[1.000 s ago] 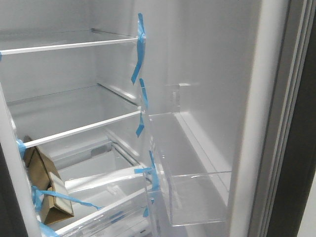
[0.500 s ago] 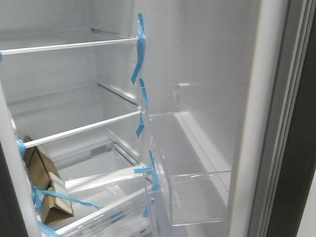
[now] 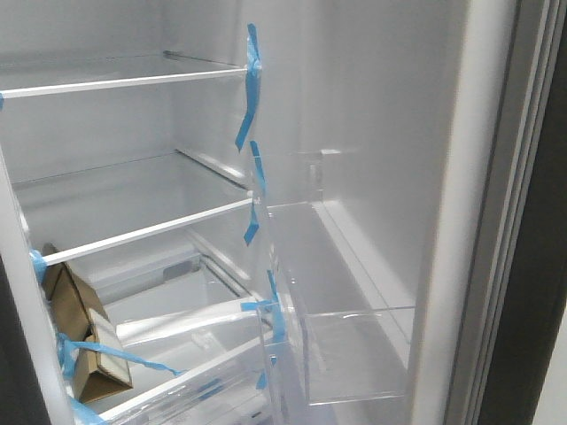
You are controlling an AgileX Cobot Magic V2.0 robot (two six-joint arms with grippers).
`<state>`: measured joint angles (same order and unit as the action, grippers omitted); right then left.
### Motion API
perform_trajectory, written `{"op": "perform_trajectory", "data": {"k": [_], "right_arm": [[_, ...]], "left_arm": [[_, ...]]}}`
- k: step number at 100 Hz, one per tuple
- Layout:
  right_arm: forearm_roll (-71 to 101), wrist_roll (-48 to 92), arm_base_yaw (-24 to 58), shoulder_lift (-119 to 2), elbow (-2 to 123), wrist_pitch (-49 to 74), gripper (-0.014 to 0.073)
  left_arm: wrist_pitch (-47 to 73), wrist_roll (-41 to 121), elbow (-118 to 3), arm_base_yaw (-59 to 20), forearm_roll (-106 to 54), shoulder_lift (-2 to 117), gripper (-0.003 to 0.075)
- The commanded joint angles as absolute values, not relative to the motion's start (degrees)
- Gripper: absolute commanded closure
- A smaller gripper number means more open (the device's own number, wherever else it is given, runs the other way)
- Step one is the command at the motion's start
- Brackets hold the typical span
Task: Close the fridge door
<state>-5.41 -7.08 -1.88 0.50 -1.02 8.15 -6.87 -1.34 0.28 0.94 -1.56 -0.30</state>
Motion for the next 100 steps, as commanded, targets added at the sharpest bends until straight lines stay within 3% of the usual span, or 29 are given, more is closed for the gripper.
{"op": "perform_trajectory", "data": {"k": [1,13,29,100], "right_arm": [[-5.9,-6.7,-2.1,1.8,-2.1,1.6,0.0666],[-5.9,-6.7,-2.1,1.7,-1.5,-2.9,0.0666],[-5.7,-6.7,-2.1,0.0,2.8,0.0,0.0666],[-5.0,-6.7,-2.1,-23.5,32.6,3.7,0.0666]], "left_arm": [[-11.0,-1.4,2.3,1.1,-1.7,-1.6,0.0740],[-11.0,-1.4,2.3,1.1,-1.7,-1.6,0.0740],[-11.0,-1.4,2.3,1.1,-1.7,-1.6,0.0740],[-11.0,-1.4,2.3,1.1,-1.7,-1.6,0.0740]]}}
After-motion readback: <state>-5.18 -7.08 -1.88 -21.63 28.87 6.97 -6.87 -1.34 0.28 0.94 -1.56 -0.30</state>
